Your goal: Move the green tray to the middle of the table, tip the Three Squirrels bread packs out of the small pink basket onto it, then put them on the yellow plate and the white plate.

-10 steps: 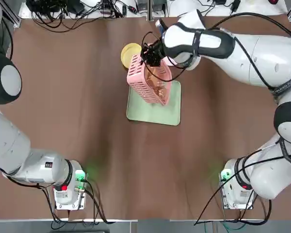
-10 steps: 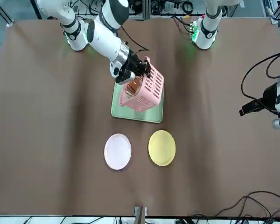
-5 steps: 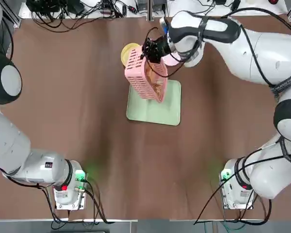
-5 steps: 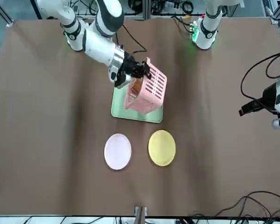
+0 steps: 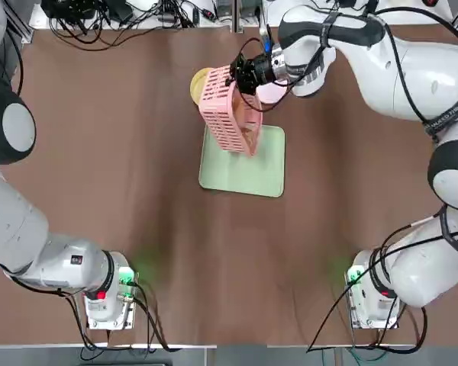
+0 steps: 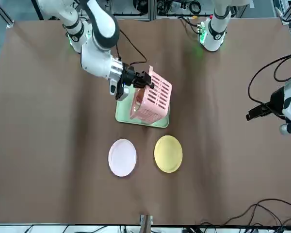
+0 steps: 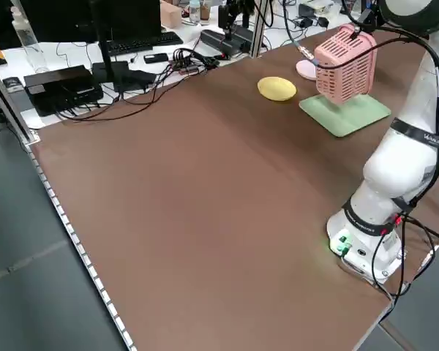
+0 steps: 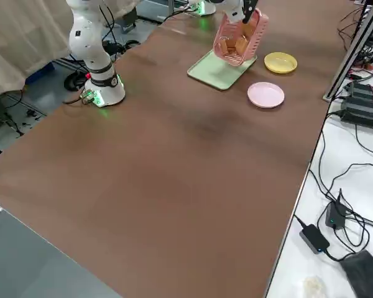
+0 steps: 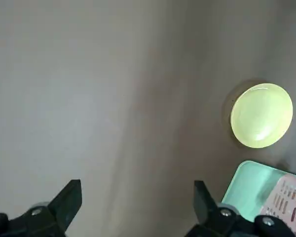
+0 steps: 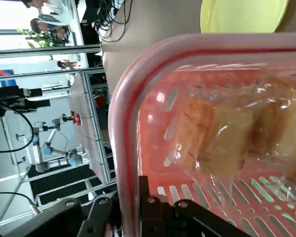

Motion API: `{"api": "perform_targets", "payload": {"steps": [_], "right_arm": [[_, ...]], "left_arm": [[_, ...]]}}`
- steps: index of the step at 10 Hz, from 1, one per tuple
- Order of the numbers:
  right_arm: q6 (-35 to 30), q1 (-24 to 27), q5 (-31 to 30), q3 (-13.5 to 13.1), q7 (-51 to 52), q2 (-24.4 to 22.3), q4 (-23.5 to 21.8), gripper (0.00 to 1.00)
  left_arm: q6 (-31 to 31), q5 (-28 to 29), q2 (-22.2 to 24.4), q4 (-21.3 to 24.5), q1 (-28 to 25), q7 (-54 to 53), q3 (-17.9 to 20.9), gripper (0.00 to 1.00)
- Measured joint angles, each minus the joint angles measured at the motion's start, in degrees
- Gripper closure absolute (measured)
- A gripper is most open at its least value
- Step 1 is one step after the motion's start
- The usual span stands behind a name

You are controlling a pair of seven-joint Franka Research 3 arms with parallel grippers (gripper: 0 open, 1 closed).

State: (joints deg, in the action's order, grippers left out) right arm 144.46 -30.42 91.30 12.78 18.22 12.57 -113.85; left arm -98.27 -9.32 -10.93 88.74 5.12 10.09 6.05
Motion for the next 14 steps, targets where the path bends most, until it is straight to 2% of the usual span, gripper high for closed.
{"api": "perform_targets", "payload": {"steps": [2, 4, 6, 10, 14], "right_arm": [[0.0, 6.2, 4.8, 6.5, 5.7, 0.9, -0.3, 0.92], [0.0, 12.7, 11.3, 14.1, 14.3, 1.1, -2.2, 0.92], [-0.9, 17.5, 17.9, 19.7, 22.9, 1.1, -4.1, 0.92], [-5.6, 23.1, 25.8, 25.2, 35.1, 1.1, -7.0, 0.92], [-13.6, 24.7, 29.4, 25.9, 43.9, 1.7, -9.2, 0.92]], "left_arm": [[0.0, 0.0, 0.0, 0.0, 0.0, 0.1, 0.0, 0.0], [0.0, 0.0, 0.0, 0.0, 0.0, 0.1, 0.0, 0.0], [0.0, 0.0, 0.0, 0.0, 0.1, 0.3, 0.0, 0.0], [0.0, 0.0, 0.0, 0.0, 0.1, 1.5, -0.1, 0.0], [0.0, 0.0, 0.0, 0.0, 0.1, 1.5, -0.1, 0.0]]}}
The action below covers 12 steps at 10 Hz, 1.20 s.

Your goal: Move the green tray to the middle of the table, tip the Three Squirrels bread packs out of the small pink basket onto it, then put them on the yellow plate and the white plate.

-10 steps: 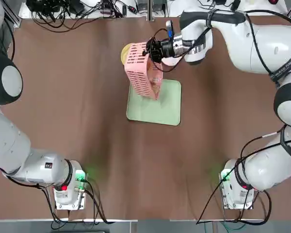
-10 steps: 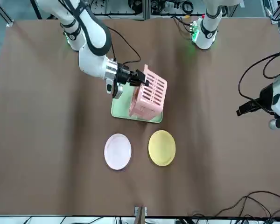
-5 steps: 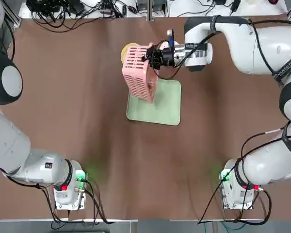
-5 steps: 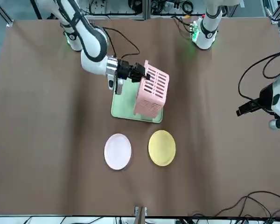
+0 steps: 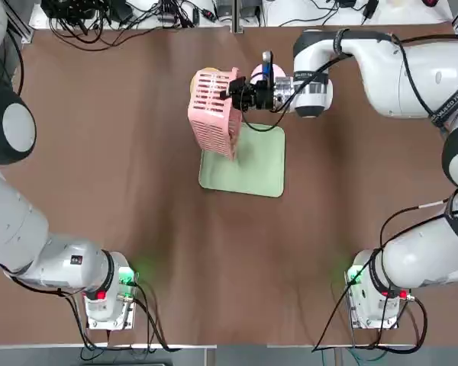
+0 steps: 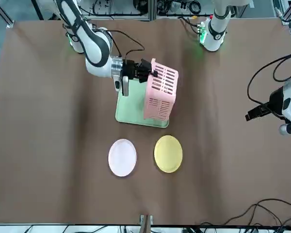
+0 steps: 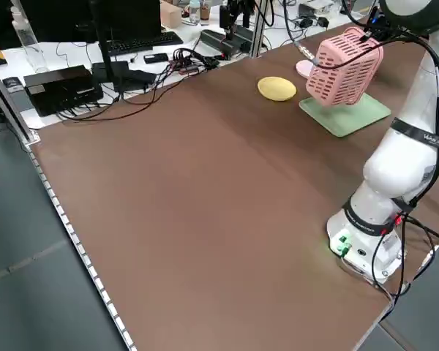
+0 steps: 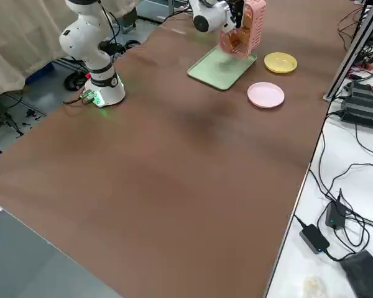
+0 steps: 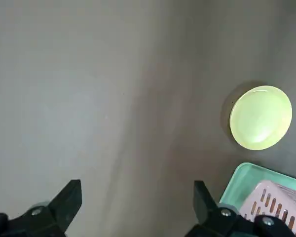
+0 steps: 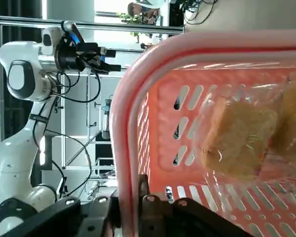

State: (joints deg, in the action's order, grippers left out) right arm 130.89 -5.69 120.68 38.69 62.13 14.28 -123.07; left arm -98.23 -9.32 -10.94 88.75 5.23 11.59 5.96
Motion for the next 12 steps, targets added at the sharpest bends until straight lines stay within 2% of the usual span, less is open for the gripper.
{"api": "perform_targets", "payload": {"steps": [2, 12], "right_arm": [[-3.7, 0.2, 2.3, 0.1, 4.7, 1.7, -0.7, 0.92], [-9.5, -0.1, 5.9, 0.8, 11.1, 10.4, 0.5, 0.92]], "left_arm": [[0.0, 0.0, -0.1, 0.0, 0.0, 0.0, 0.0, 0.0], [0.0, 0.0, -0.1, 0.1, 0.0, 0.0, 0.0, 0.0]]}}
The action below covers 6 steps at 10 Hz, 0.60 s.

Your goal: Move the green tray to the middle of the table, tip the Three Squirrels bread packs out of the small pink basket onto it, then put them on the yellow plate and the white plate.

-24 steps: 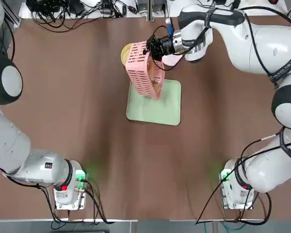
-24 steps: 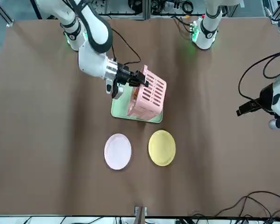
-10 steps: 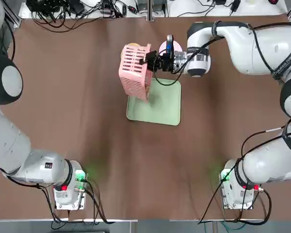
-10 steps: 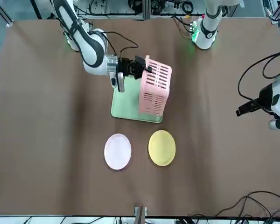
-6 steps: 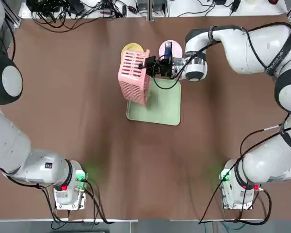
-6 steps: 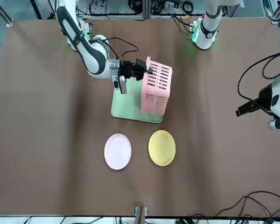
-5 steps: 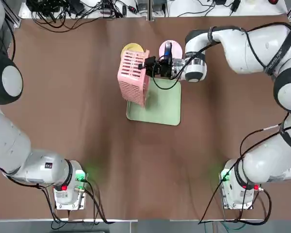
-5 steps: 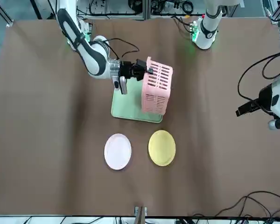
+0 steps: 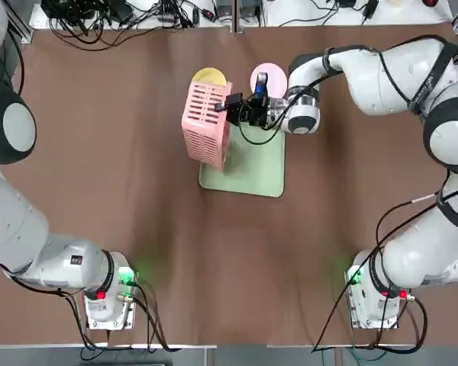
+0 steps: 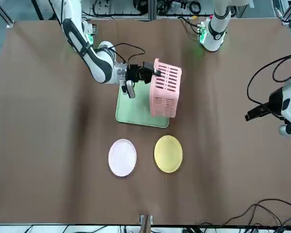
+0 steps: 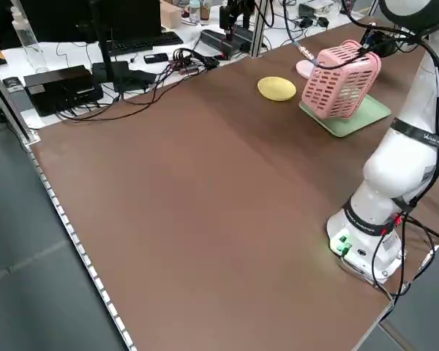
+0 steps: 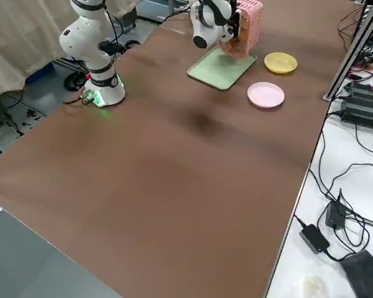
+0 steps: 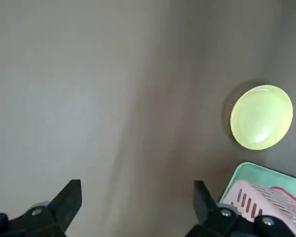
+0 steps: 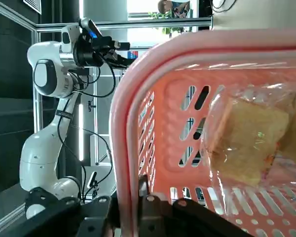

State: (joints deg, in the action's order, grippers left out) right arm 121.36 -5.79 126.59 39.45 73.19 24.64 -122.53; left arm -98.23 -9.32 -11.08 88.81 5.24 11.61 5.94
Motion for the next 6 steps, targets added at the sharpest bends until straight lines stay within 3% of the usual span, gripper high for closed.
{"api": "perform_targets", "payload": {"steps": [6], "right_arm": [[-0.3, -0.7, 0.2, 0.1, 4.0, 4.5, 1.8, 0.92]], "left_arm": [[0.0, 0.0, 0.0, 0.0, 0.0, 0.0, 0.0, 0.0]]}}
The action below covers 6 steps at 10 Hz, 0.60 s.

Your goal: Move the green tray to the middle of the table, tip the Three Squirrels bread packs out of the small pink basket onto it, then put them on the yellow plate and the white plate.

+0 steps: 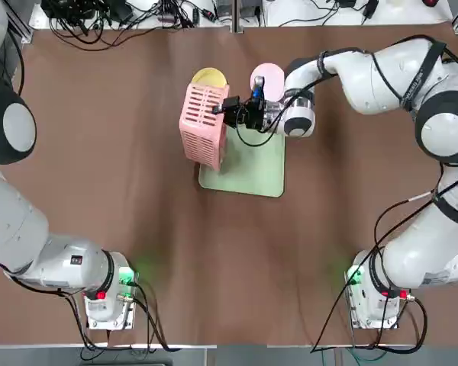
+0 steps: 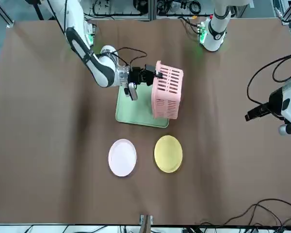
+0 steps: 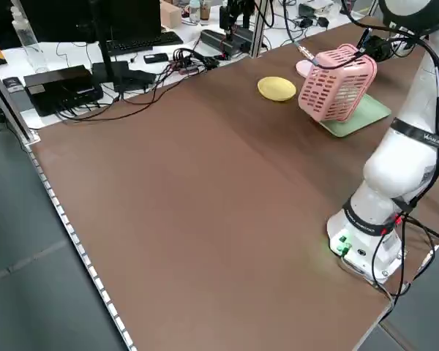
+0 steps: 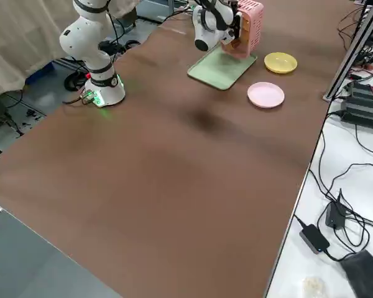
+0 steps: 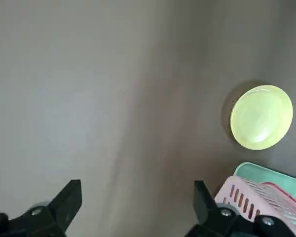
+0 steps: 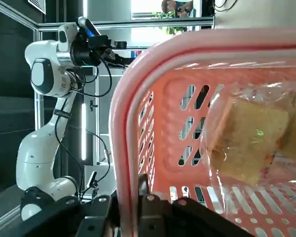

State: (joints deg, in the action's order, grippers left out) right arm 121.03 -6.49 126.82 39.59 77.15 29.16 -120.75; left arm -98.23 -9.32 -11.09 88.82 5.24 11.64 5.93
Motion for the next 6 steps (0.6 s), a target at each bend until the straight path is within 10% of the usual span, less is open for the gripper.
{"api": "perform_targets", "payload": {"steps": [6], "right_arm": [[-3.5, -0.1, 0.2, -0.3, 1.3, 1.4, -0.8, 0.92]], "left_arm": [[0.0, 0.0, 0.0, 0.1, 0.0, 0.0, 0.0, 0.0]]}}
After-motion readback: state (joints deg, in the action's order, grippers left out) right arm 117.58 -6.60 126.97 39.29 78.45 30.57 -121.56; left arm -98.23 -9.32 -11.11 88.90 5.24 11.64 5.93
